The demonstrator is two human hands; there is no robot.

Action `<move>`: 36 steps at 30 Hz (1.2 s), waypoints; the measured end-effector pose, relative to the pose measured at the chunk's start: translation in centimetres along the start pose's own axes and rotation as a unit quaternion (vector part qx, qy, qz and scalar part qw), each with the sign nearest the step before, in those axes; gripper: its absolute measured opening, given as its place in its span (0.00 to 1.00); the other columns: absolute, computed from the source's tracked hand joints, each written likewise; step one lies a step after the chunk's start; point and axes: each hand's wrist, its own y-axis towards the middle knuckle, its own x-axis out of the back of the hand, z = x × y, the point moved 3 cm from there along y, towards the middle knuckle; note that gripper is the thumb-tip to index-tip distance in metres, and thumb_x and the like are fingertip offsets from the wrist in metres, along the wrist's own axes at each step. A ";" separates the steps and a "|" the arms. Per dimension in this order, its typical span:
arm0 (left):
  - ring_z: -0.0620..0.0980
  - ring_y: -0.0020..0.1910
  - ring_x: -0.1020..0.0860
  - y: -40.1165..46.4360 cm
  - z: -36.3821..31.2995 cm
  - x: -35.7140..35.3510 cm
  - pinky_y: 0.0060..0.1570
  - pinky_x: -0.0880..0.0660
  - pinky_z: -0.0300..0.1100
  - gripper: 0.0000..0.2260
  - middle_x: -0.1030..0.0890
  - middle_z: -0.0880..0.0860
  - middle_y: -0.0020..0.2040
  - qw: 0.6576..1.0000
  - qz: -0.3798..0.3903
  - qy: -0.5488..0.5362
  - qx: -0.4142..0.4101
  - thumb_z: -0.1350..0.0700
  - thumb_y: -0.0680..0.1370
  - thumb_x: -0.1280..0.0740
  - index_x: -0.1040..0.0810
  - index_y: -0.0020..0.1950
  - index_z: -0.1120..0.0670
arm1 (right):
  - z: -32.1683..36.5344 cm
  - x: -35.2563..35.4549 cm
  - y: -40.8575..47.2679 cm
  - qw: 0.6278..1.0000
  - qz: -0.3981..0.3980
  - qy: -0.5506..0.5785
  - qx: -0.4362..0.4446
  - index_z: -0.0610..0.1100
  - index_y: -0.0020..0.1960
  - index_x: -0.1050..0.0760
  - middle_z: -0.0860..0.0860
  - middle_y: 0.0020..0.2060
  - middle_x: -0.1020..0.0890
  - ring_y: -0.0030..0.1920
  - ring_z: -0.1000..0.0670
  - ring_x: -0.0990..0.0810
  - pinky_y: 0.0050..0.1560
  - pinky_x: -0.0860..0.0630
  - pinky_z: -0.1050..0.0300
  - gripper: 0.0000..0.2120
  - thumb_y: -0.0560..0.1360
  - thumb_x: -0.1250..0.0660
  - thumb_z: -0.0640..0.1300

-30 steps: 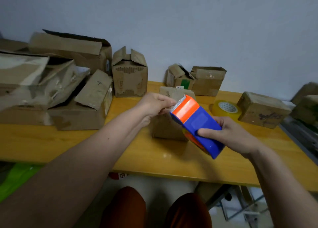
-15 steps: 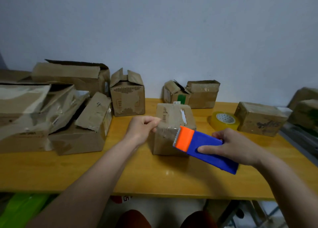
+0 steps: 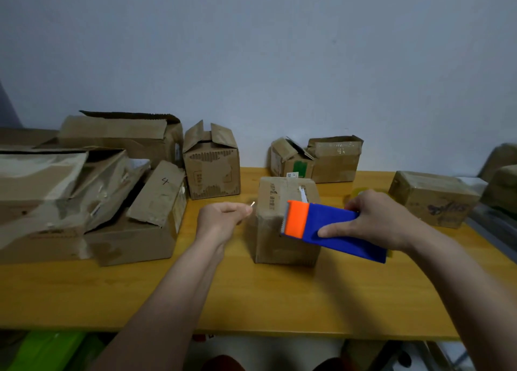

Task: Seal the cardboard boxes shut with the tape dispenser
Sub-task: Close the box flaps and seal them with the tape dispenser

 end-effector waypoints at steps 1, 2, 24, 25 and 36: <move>0.39 0.36 0.24 0.1 0.4 -0.2 0.29 0.30 0.24 0.02 0.17 0.47 0.39 1.000 -0.005 -0.008 0.005 0.58 0.74 0.27 0.17 0.41 0.53 | 0.1 -0.1 0.3 1.000 -0.014 0.005 -0.001 0.48 0.35 0.24 0.53 0.27 0.21 0.30 0.54 0.22 0.30 0.27 0.61 0.37 0.45 0.39 0.80; 0.39 0.36 0.25 0.2 0.6 -0.4 0.33 0.29 0.26 0.05 0.18 0.45 0.38 1.000 -0.011 -0.018 0.014 0.57 0.74 0.27 0.18 0.39 0.52 | 0.1 -0.2 0.5 1.000 -0.027 0.010 -0.004 0.48 0.36 0.24 0.53 0.28 0.20 0.31 0.54 0.21 0.32 0.24 0.60 0.38 0.45 0.40 0.80; 0.49 0.48 0.26 2.6 5.3 -4.6 0.44 0.28 0.43 0.05 0.24 0.51 0.57 0.992 -0.020 -0.007 0.121 0.51 0.79 0.34 0.24 0.51 0.51 | 1.1 0.1 4.6 0.990 -0.032 -0.138 0.020 0.50 0.33 0.28 0.55 0.26 0.25 0.31 0.56 0.26 0.29 0.34 0.62 0.35 0.49 0.44 0.80; 0.52 0.53 0.27 2.3 6.2 -4.8 0.49 0.28 0.44 0.09 0.29 0.53 0.62 0.989 -0.005 0.044 0.144 0.51 0.79 0.33 0.26 0.57 0.50 | 1.0 0.2 4.6 0.989 -0.032 -0.140 0.018 0.50 0.33 0.29 0.55 0.27 0.25 0.31 0.56 0.26 0.29 0.34 0.62 0.34 0.49 0.44 0.80; 0.41 0.75 0.62 -0.5 5.2 -6.8 0.73 0.67 0.40 0.39 0.52 0.50 0.79 0.806 0.079 0.440 -0.388 0.63 0.73 0.39 0.57 0.78 0.52 | -0.3 0.4 5.0 0.991 -0.039 -0.128 0.024 0.49 0.31 0.28 0.53 0.25 0.24 0.31 0.54 0.25 0.29 0.30 0.58 0.38 0.48 0.45 0.83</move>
